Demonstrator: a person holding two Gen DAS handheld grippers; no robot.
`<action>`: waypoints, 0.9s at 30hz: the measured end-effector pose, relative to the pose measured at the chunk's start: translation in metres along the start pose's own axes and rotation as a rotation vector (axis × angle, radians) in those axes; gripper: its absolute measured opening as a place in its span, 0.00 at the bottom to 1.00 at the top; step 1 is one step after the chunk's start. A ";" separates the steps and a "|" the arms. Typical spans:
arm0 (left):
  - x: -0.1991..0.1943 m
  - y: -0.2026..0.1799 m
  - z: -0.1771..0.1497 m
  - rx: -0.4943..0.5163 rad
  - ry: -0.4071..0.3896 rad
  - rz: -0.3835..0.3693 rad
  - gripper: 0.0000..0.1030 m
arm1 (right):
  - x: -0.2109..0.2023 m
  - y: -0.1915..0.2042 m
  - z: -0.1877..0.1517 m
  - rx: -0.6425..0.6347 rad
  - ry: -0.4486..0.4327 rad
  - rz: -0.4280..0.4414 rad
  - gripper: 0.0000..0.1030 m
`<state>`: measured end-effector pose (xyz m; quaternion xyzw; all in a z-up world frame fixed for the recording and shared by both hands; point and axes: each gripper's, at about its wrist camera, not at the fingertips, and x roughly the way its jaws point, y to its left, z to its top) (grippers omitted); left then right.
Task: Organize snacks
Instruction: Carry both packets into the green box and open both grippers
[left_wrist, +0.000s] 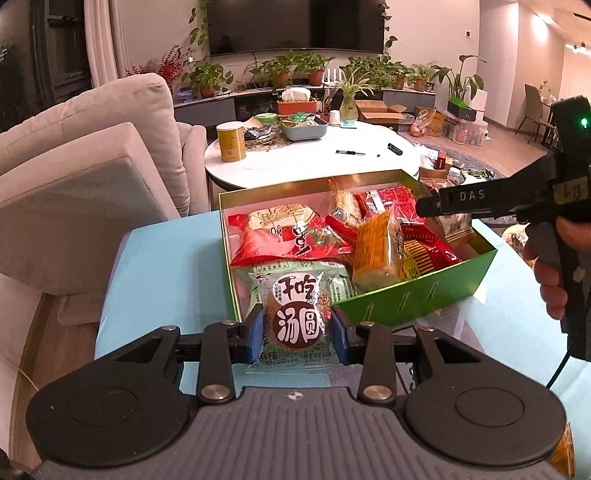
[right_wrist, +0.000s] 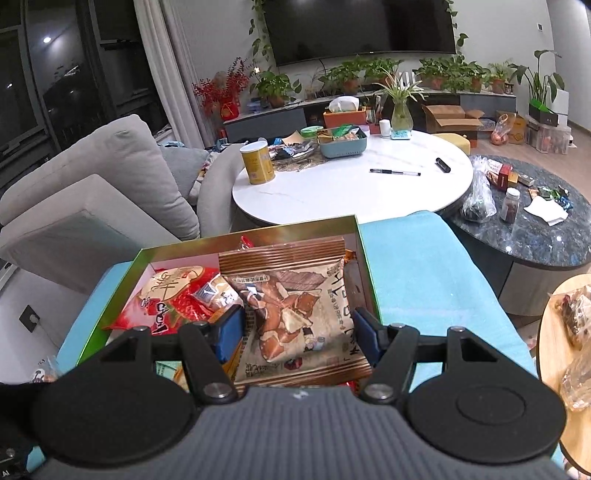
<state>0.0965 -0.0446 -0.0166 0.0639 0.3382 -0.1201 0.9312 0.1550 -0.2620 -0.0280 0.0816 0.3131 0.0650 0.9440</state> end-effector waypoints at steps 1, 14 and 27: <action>0.001 0.000 0.001 0.001 -0.001 -0.001 0.33 | 0.001 -0.001 0.000 0.002 0.002 0.000 0.66; 0.021 -0.007 0.028 0.004 -0.013 -0.028 0.33 | -0.014 -0.009 0.000 0.035 -0.051 -0.001 0.82; 0.064 -0.029 0.055 0.019 0.025 -0.105 0.33 | -0.025 -0.016 -0.001 0.037 -0.061 0.009 0.82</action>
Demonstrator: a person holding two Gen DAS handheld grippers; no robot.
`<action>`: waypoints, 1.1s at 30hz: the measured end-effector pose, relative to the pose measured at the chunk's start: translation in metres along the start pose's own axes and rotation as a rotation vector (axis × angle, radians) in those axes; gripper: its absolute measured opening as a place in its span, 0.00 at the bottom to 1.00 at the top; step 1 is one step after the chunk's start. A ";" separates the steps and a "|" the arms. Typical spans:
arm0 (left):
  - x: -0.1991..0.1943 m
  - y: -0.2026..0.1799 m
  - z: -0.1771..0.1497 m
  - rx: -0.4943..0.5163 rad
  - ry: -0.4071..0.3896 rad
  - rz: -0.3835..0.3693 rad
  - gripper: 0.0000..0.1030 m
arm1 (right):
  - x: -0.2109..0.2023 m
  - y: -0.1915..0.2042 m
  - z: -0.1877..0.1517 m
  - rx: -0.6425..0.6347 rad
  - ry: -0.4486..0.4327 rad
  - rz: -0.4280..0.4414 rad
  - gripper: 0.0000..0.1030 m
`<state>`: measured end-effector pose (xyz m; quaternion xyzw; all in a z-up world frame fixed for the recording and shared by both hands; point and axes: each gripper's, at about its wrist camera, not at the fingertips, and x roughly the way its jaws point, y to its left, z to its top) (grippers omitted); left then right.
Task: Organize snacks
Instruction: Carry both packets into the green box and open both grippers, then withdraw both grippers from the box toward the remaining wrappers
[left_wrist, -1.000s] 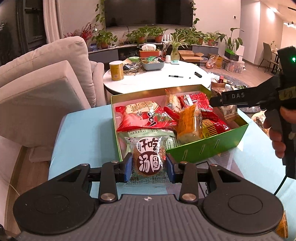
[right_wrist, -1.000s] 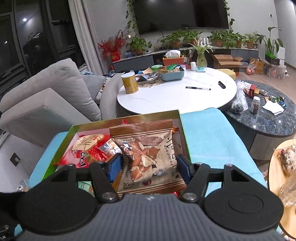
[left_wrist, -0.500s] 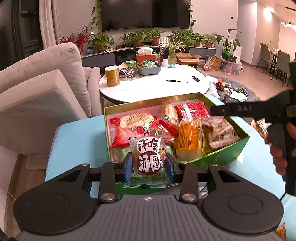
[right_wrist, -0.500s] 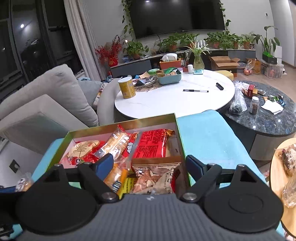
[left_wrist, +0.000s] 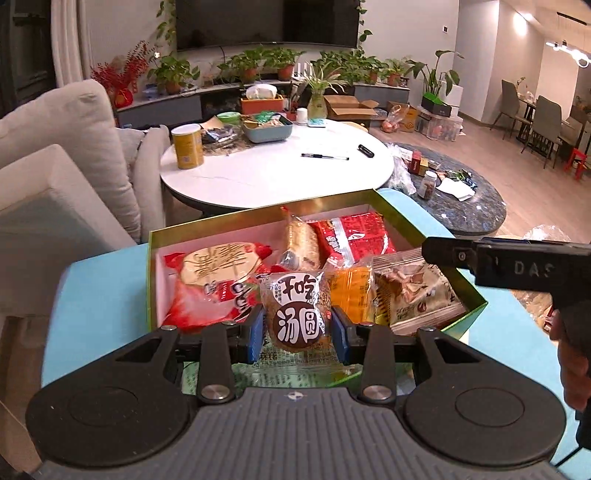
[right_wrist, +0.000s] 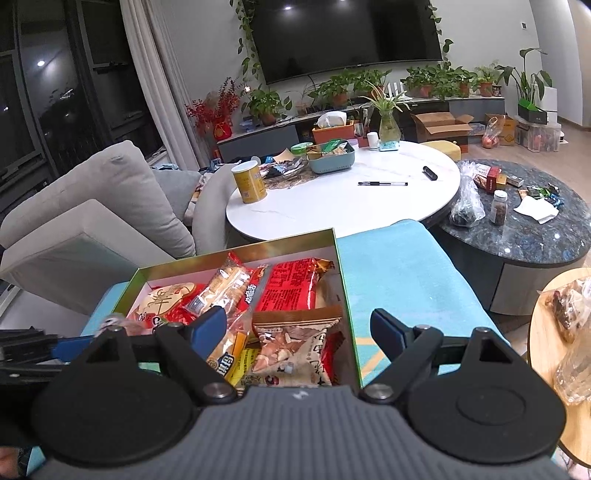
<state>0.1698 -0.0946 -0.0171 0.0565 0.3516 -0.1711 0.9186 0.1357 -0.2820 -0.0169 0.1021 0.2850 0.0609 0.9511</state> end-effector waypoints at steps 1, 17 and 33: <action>0.004 -0.001 0.002 0.002 0.001 -0.001 0.33 | 0.000 0.000 0.000 -0.002 -0.001 0.001 0.82; -0.013 0.002 -0.008 -0.004 -0.024 0.037 0.41 | -0.012 0.008 -0.002 0.015 0.006 0.048 0.82; -0.070 -0.002 -0.031 -0.019 -0.065 0.053 0.48 | -0.070 0.038 -0.006 -0.027 -0.041 0.086 0.82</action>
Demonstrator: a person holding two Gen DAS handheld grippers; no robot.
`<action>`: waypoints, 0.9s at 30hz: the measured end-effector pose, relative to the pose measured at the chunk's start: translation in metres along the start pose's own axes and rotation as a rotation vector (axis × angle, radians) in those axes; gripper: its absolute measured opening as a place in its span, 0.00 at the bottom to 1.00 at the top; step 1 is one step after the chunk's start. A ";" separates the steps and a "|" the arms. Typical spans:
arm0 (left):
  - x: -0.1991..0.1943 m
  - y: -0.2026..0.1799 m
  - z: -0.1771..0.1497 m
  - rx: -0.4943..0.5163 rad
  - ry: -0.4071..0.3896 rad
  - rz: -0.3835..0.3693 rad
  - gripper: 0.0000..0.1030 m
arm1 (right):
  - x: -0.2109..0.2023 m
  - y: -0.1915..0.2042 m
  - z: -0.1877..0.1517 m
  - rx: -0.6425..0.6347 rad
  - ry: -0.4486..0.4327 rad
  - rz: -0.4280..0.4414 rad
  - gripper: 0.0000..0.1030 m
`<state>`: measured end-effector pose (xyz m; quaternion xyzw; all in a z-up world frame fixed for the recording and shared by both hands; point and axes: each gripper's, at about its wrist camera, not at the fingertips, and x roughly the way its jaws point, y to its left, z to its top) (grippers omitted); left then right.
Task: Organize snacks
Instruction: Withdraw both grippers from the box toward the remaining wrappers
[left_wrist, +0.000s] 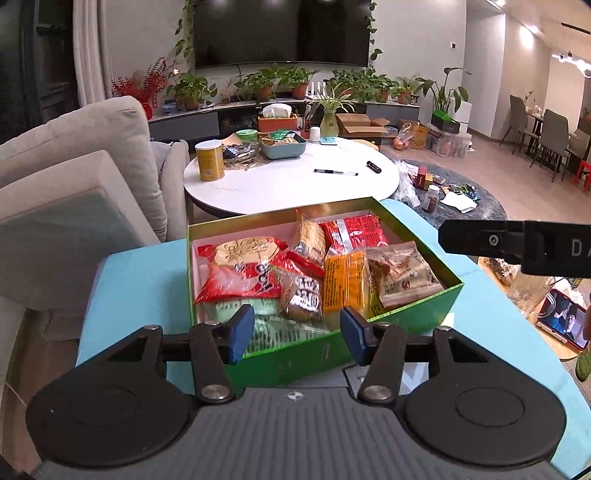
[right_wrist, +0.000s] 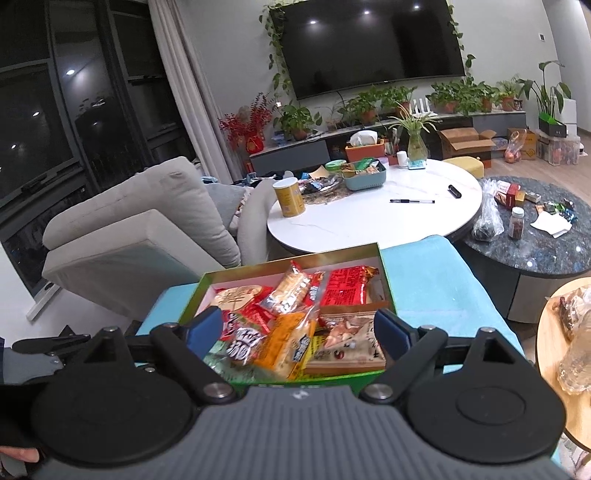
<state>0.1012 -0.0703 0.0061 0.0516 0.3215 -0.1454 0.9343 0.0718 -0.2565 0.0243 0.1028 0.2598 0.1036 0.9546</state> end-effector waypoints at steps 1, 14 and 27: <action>-0.004 0.000 -0.003 -0.003 -0.001 0.001 0.48 | -0.003 0.002 -0.002 -0.003 0.001 0.000 0.82; -0.047 -0.015 -0.056 0.008 0.023 -0.030 0.54 | -0.042 0.021 -0.032 -0.051 0.039 0.003 0.82; -0.072 -0.060 -0.128 0.094 0.122 -0.154 0.55 | -0.077 0.006 -0.095 -0.102 0.113 -0.078 0.82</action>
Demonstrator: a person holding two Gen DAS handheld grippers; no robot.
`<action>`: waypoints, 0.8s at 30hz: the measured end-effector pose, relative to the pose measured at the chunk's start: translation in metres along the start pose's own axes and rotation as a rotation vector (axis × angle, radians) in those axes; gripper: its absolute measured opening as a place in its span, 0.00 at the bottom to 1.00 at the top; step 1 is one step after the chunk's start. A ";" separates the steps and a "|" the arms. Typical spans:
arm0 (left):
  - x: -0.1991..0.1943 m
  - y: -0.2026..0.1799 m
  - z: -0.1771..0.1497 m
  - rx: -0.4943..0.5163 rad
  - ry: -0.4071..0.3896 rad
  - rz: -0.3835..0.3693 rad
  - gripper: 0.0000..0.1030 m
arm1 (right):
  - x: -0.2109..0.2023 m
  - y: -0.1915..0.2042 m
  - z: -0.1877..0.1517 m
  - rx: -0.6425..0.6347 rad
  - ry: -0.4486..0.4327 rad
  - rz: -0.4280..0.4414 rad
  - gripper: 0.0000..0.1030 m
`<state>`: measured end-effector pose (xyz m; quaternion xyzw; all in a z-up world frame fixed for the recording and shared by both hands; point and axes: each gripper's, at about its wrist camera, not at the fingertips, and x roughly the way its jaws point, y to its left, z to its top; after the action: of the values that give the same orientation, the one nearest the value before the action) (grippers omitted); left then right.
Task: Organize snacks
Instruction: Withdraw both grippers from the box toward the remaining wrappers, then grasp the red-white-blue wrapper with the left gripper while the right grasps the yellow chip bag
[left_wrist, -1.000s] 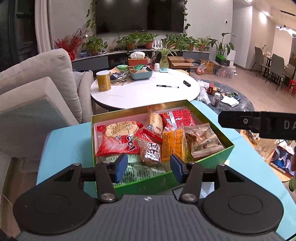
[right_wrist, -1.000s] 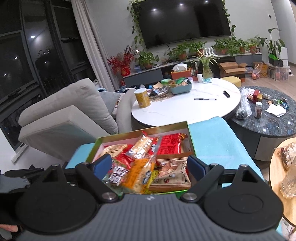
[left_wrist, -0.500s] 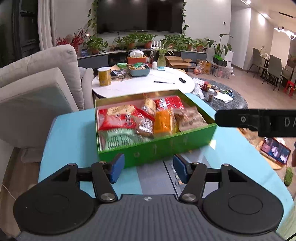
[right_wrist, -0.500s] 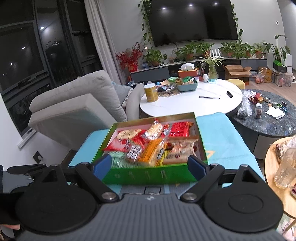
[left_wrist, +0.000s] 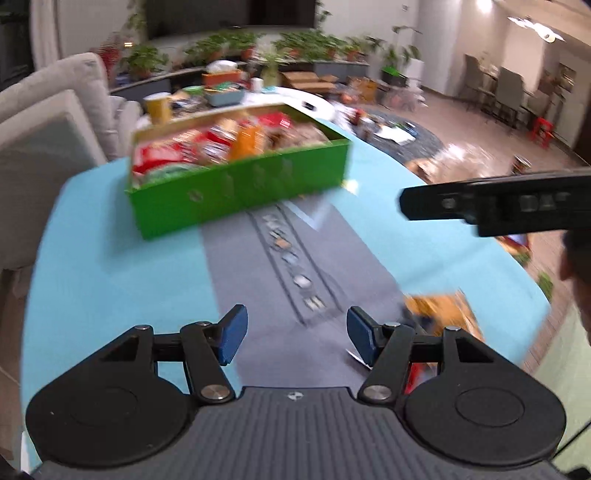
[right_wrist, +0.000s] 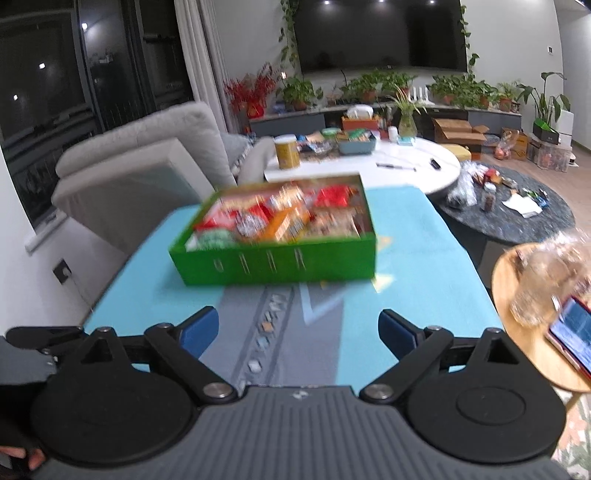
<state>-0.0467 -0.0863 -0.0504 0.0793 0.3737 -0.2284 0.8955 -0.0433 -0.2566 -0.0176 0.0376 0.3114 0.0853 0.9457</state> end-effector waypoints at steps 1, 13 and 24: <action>0.000 -0.007 -0.004 0.026 0.005 -0.017 0.55 | 0.000 -0.002 -0.005 -0.003 0.009 -0.010 0.82; 0.025 -0.061 -0.013 0.242 0.046 -0.103 0.61 | 0.002 -0.026 -0.039 -0.195 0.148 0.034 0.82; 0.052 -0.052 -0.010 0.187 0.126 -0.092 0.52 | 0.016 -0.035 -0.072 -0.554 0.252 0.069 0.82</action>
<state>-0.0450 -0.1472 -0.0921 0.1594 0.4094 -0.2974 0.8477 -0.0687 -0.2865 -0.0891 -0.2219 0.3896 0.2028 0.8705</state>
